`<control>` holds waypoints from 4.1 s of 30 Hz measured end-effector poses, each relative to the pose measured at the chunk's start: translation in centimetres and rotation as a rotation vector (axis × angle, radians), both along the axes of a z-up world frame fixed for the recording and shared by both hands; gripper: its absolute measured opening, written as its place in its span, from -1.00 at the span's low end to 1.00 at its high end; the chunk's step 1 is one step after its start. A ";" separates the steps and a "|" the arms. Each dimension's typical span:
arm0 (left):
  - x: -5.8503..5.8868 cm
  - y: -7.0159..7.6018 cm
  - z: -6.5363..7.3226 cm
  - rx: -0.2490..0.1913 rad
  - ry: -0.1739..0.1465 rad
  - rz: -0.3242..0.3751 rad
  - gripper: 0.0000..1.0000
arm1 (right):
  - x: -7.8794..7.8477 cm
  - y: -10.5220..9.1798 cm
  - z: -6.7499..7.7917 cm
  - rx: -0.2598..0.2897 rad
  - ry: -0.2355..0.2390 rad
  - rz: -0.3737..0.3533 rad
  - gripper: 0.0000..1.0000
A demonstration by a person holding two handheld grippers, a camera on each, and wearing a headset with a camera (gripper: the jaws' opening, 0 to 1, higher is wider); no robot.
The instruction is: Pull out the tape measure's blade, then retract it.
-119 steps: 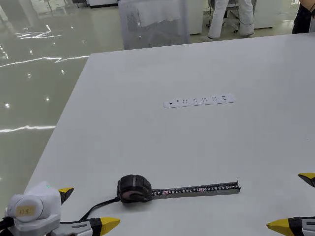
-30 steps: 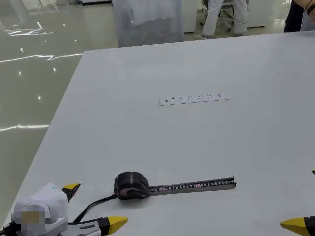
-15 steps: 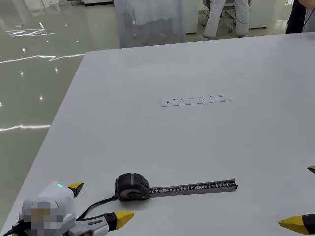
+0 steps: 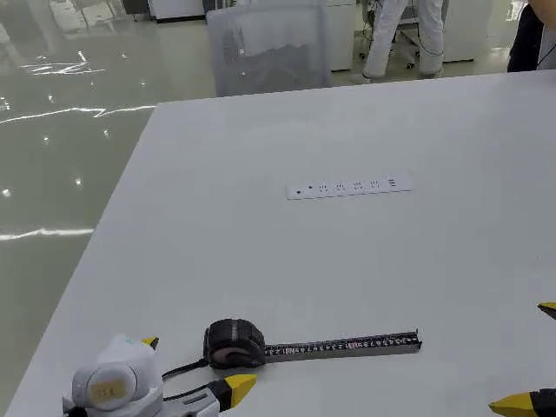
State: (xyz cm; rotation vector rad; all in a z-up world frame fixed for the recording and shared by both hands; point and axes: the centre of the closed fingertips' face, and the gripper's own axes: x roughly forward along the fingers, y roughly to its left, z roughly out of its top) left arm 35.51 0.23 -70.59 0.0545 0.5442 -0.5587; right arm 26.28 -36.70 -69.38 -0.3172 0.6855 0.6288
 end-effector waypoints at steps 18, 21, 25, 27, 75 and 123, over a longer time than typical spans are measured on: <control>-0.1 -1.6 -2.0 0.026 -0.058 0.114 0.98 | 0.6 1.3 -0.7 -0.042 0.003 0.073 0.98; -0.1 -1.6 -2.3 0.017 -0.048 0.118 0.97 | 0.8 1.7 -1.0 -0.019 0.034 0.059 0.98; 0.3 -1.4 -2.1 -0.004 -0.044 0.141 0.97 | 0.9 2.5 -1.5 -0.049 0.036 0.117 0.98; 0.8 -1.3 -2.0 -0.008 -0.048 0.157 0.96 | 0.9 3.0 -1.7 -0.073 0.047 0.162 0.98; 3.8 -4.0 -3.7 -0.015 0.027 0.143 0.93 | 7.4 6.2 -7.8 -0.250 0.241 0.579 -0.21; 4.2 -3.3 -5.6 0.012 0.153 0.200 0.20 | 7.5 6.8 -10.2 -0.396 0.366 0.567 -0.83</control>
